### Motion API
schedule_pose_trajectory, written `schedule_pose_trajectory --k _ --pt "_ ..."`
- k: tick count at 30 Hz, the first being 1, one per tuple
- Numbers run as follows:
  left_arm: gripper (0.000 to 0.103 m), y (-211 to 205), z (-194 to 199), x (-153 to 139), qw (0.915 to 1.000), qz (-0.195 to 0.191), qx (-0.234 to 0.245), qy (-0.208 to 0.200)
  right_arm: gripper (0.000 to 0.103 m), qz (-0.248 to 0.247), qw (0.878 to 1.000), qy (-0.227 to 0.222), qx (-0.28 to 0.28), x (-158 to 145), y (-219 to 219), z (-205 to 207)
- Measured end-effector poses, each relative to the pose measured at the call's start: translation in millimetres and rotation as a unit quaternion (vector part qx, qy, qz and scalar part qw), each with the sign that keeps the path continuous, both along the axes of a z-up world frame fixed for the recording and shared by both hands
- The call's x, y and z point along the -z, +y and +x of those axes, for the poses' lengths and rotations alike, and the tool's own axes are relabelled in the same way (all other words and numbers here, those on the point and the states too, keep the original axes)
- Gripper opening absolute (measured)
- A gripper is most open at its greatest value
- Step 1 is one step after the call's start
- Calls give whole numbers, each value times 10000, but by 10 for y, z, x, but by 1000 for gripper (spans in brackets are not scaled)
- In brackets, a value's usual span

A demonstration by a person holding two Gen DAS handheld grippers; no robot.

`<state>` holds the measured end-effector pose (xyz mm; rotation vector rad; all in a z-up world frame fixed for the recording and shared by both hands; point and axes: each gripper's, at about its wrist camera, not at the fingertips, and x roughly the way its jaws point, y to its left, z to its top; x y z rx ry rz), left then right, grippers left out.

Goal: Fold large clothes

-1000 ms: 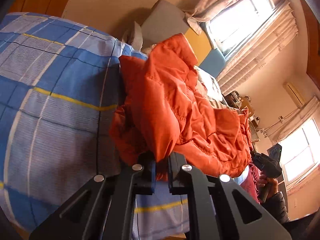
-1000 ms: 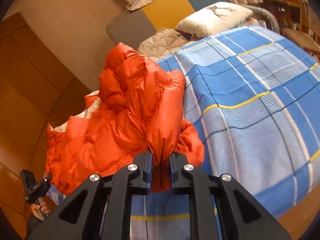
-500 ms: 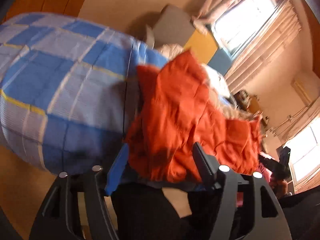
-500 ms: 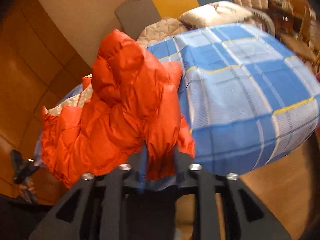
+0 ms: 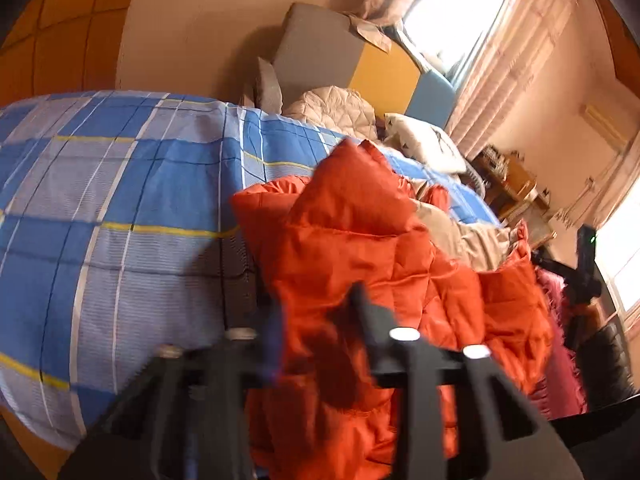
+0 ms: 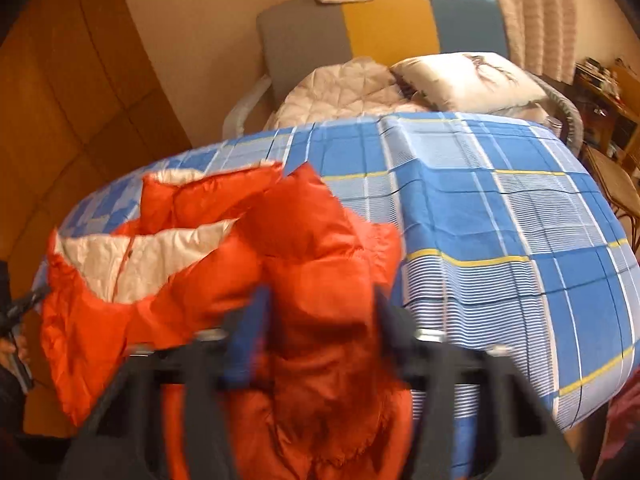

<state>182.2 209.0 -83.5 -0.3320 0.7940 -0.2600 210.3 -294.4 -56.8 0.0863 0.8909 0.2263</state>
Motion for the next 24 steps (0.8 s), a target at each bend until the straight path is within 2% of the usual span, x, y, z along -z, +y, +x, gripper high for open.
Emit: schedule_pose_trajectory --k 1,4,8,12,18,24 --pt "9 -23 2 -27 9999 82 26 -60 22 -77 10000 -53 -3 -29 17 -21" --pt "4 -9 -61 -149 9995 148 -40 -289 13 -180 9993 -313 130 -199 -9 -142" --pt "3 88 -93 -333 9981 84 -212 -581 11 -111 9968 -660 426 -422 -113 -166" --pt "3 172 54 -418 9966 121 -430 -686 9 -17 9947 -788 666 -475 -119 29" --pt "2 232 528 -398 9952 134 -783 -572 8 -23 9915 -800 1023 -376 -38 459" --pt "2 260 1006 -168 9933 206 -1119 -224 7 -178 9886 -632 1352 -116 -10 811"
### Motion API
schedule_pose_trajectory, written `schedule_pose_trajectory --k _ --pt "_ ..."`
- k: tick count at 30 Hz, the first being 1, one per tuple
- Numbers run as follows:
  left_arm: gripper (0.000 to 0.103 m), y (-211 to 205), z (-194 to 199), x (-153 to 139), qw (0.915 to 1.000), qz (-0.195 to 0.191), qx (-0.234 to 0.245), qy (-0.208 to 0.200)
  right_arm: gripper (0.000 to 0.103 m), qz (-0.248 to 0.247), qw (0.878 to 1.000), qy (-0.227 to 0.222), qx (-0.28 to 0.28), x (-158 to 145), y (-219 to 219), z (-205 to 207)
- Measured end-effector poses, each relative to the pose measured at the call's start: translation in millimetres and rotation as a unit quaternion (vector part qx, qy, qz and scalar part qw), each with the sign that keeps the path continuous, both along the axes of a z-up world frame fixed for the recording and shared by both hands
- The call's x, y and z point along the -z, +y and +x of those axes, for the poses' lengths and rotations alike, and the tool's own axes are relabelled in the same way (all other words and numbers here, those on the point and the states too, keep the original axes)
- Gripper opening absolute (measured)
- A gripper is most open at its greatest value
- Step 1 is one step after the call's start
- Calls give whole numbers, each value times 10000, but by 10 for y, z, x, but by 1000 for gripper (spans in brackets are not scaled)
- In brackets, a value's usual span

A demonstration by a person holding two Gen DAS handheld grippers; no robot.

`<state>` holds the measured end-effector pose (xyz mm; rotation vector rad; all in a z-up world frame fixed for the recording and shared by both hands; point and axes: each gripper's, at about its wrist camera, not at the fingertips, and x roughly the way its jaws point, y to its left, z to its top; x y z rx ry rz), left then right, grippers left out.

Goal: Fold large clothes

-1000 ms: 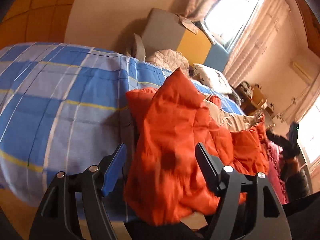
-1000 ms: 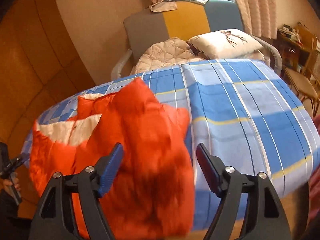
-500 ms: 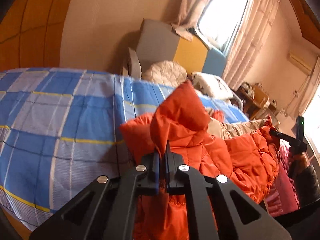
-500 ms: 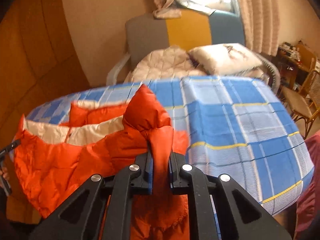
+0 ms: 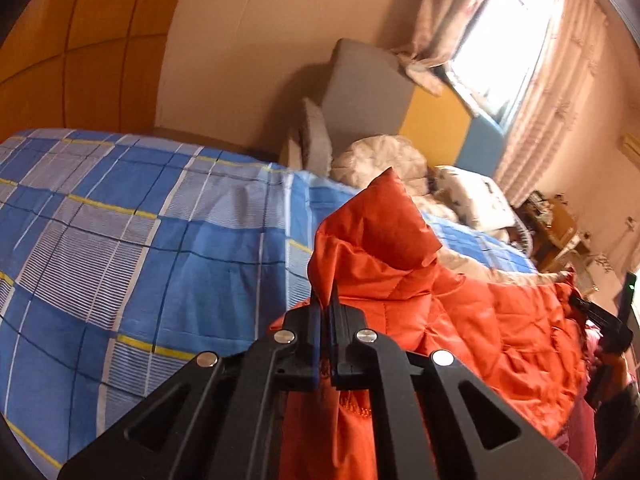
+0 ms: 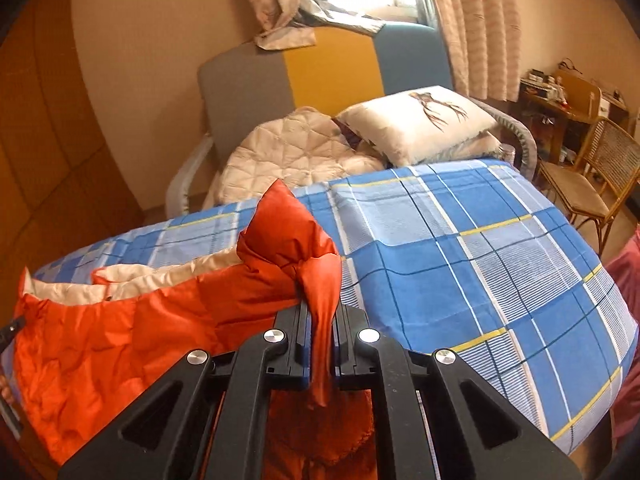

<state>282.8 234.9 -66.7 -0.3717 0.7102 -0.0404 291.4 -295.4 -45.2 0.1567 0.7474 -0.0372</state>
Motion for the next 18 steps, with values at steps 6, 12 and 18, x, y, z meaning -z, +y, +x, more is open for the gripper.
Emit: schedule_pose_trajectory --k 6,12,18 --pt "2 -26 325 399 9984 103 -211 519 7 -232 9988 373 196 384 63 246" --pt "5 -133 495 591 9947 414 -256 901 7 -567 9952 744 275 645 162 449" --pt "57 -147 272 194 9956 640 -553 399 38 -469 9968 521 386 429 117 321"
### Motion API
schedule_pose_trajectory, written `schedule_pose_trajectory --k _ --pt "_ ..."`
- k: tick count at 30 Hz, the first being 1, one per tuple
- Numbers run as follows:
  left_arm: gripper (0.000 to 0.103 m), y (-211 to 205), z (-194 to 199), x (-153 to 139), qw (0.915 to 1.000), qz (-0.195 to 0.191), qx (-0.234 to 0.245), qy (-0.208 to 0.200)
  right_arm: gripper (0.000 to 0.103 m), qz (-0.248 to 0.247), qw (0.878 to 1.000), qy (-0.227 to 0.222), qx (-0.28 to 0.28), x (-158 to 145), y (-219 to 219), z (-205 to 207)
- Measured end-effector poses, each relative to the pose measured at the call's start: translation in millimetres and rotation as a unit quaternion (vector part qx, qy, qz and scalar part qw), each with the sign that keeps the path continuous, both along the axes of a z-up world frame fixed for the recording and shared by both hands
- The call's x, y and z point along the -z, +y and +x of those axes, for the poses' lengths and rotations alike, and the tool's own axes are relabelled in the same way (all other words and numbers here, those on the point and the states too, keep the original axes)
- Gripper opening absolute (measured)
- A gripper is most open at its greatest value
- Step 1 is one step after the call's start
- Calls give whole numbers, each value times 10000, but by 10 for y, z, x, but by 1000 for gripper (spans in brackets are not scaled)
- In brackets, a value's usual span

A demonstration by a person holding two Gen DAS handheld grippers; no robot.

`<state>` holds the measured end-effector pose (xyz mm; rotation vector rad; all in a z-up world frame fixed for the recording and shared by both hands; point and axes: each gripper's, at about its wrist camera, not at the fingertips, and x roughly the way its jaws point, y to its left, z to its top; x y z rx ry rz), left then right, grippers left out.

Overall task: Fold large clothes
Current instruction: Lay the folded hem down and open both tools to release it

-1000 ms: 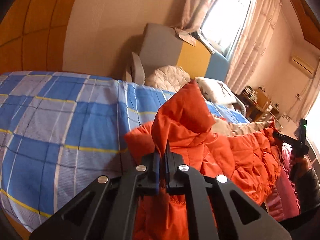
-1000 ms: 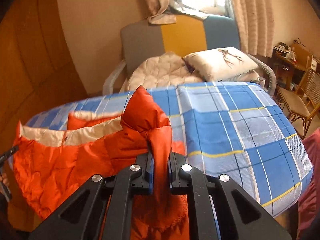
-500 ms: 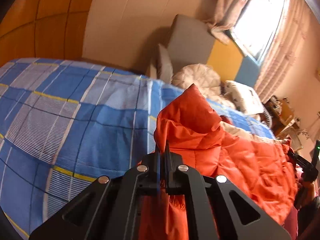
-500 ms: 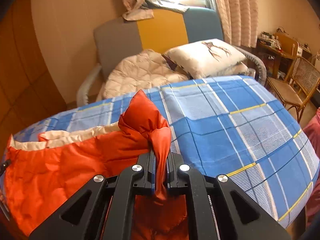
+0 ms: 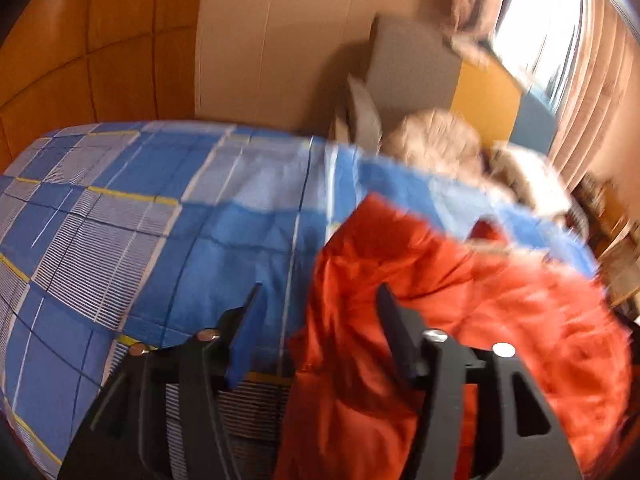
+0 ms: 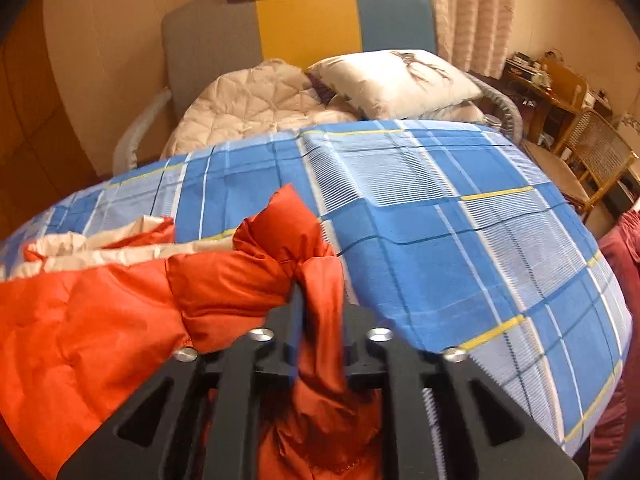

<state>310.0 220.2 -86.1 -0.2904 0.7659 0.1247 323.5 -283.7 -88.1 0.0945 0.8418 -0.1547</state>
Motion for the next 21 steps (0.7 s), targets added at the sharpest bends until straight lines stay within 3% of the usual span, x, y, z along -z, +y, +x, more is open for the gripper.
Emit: schedule_pose_trajectory --k 1,2,7,9,14,15,16,17,19,21 --pt "57 3 -40 -65 10000 30 -12 -84 51 -3 9999 -156 15 -79 11 -72" --pt "56 -18 -106 -160 9997 29 24 -230 54 23 9996 -287 -54 -159 44 -150" --pt "55 -417 -265 -426 9929 -168 1045 -534 55 509 9942 -371 -874 -366 420 -442" --pt "55 -628 -260 -415 9878 -250 1465 -457 55 699 9890 -203 -1290 -343 653 -516" --pt "54 -1144 -151 -236 9763 -297 2142 -36 54 428 9831 183 -1769 -137 1108 -565" --pt "50 -1229 -105 -171 9737 -296 2256 91 47 356 9834 212 -1768 -103 1136 -556" --pt "34 -1291 -72 -125 9728 -263 2293 181 34 284 9838 273 -1752 -54 1156 -533" --pt "19 -1331 -52 -90 9733 -188 2274 235 30 250 9838 313 -1747 -18 1156 -511" --pt "1 -1344 -20 -36 9728 -225 2290 251 16 236 9837 310 -1757 3 1150 -492" --pt "0 -1338 0 -28 9755 -230 2184 158 9 159 9847 187 -1728 -60 1136 -503"
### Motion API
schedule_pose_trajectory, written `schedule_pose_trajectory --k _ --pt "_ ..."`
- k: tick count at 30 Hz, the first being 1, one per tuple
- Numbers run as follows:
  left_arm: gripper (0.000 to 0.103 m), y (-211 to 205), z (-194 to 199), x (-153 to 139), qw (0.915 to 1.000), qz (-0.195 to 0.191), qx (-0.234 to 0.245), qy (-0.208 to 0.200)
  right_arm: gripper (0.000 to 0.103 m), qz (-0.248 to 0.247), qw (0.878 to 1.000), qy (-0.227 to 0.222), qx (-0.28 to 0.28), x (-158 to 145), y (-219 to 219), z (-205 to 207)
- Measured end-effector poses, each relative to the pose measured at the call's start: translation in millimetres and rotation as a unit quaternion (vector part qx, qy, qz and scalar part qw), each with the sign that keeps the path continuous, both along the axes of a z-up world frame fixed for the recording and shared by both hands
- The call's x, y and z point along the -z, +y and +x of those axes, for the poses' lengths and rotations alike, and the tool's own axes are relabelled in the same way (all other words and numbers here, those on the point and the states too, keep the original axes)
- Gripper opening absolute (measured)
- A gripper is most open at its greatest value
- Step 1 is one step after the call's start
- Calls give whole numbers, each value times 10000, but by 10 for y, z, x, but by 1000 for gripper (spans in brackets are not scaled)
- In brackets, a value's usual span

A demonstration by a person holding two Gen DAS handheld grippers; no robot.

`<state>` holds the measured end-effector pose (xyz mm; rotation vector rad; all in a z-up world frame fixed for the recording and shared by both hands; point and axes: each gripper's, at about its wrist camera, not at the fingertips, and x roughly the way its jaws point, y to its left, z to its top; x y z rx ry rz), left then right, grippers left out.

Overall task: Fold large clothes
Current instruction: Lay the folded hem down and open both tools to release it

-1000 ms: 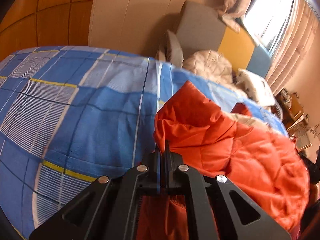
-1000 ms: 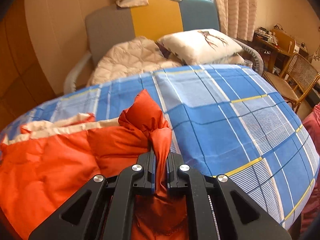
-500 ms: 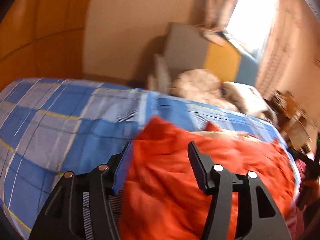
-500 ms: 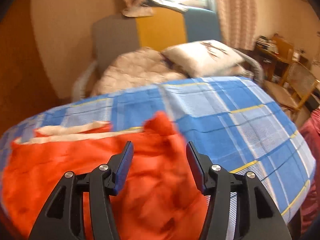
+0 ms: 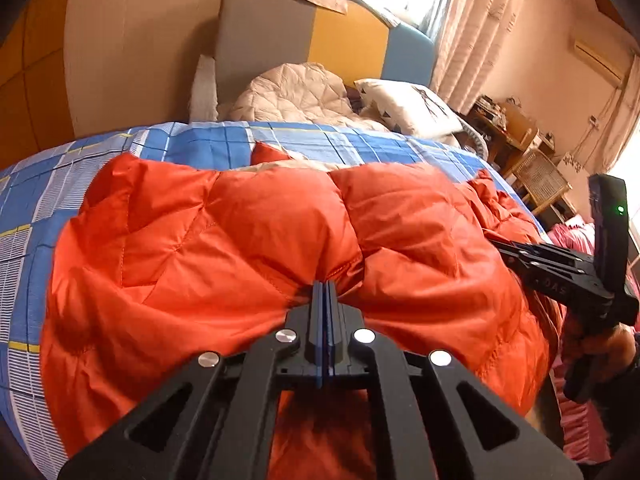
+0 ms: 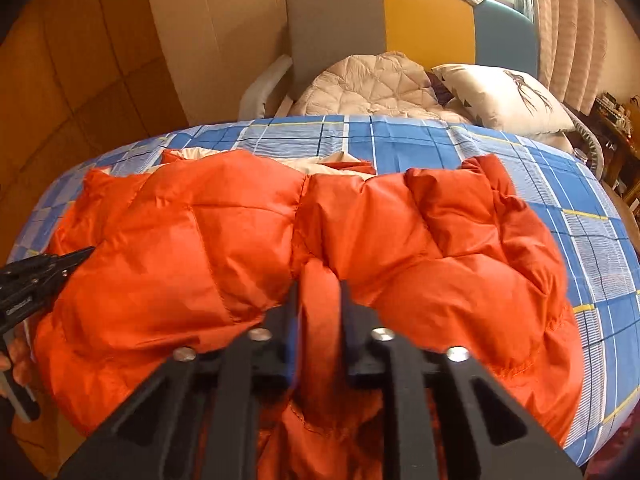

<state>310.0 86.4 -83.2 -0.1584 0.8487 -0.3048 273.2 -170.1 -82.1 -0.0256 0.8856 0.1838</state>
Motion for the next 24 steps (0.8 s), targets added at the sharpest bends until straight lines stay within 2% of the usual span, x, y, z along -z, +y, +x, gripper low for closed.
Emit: schedule_pose_trajectory --k 5,10,18,21,22,24 --pt "0 67 48 -24 9992 -69 -337 -206 7 -17 9994 -328 141 -115 21 -16" --pt "0 76 207 140 9986 8 -533 -67 7 -6 9992 -208 340 1 42 117" --pt "1 98 286 390 9975 -80 -689 132 7 -218 9987 12 467 283 112 281" --pt "4 101 239 345 9961 -112 -849 191 7 -105 9988 33 480 267 77 266" --pt "4 82 200 296 9956 -87 -919 161 10 -60 9988 41 487 254 57 250" --pt "13 30 123 206 9955 -24 -942 25 14 41 9986 25 535 208 21 201"
